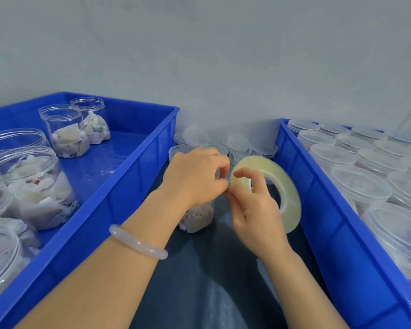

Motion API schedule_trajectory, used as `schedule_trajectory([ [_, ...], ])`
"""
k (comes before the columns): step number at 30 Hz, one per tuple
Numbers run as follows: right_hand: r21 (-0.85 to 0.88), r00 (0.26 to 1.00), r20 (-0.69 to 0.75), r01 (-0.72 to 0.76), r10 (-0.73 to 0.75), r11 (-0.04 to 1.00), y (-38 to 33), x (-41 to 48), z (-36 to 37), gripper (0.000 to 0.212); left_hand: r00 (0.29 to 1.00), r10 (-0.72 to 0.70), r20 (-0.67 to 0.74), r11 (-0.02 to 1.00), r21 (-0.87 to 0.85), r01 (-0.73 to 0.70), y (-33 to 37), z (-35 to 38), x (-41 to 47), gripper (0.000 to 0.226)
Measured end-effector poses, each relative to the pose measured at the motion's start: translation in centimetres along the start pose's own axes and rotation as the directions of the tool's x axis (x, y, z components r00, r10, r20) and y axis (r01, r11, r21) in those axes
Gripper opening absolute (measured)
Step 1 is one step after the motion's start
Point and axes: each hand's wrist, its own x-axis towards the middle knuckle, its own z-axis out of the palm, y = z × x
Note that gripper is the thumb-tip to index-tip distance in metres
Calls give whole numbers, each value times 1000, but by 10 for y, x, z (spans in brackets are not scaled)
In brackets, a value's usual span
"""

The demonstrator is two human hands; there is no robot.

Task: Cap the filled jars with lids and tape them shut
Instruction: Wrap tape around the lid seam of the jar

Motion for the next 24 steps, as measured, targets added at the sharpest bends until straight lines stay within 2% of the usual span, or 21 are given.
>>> schedule_trajectory([
  [3,3,999,-30,44,-44,999,-2,-2,-3,13,1000,24,9,999,-24,-23,0,-3,1,7],
  [7,51,999,-45,30,-28,998,-1,-7,-7,10,1000,20,1,999,-39,-20,0,0,-1,8],
  [10,78,965,-226,152,-131,985,-14,-12,-17,11,999,-50,15,998,33,49,-3,-1,8,8],
  [11,76,961,-232,175,-154,982,-18,-8,-17,12,997,-79,20,996,33,79,-6,-3,11,9],
  [12,34,972,-181,156,-147,987,-15,-3,-17,13,995,-94,44,996,11,93,-5,-4,13,10],
  [15,-44,993,16,-113,114,993,4,8,-10,14,991,-51,123,999,-14,53,-3,-3,14,12],
  [18,-107,969,133,-195,208,975,19,3,6,19,988,-37,151,999,-23,41,-10,-6,11,25],
  [19,-142,957,188,-196,220,970,21,-1,12,20,994,-26,107,994,-99,37,-11,-6,9,31],
  [20,-174,942,249,-186,226,967,24,-5,19,21,1000,-23,-5,976,-217,22,-10,-5,4,36],
  [21,-209,931,289,-166,223,964,27,-8,25,22,983,-58,-177,939,-344,-7,-10,-3,-2,39],
  [22,-260,927,300,-145,223,955,29,-9,30,24,925,-151,-348,887,-461,-29,-11,2,-8,39],
  [23,-322,925,300,-132,233,937,33,-9,33,25,844,-290,-452,820,-572,-25,-12,9,-15,36],
  [24,-382,922,295,-127,251,915,36,-9,35,27,769,-436,-467,732,-682,1,-14,15,-21,33],
])
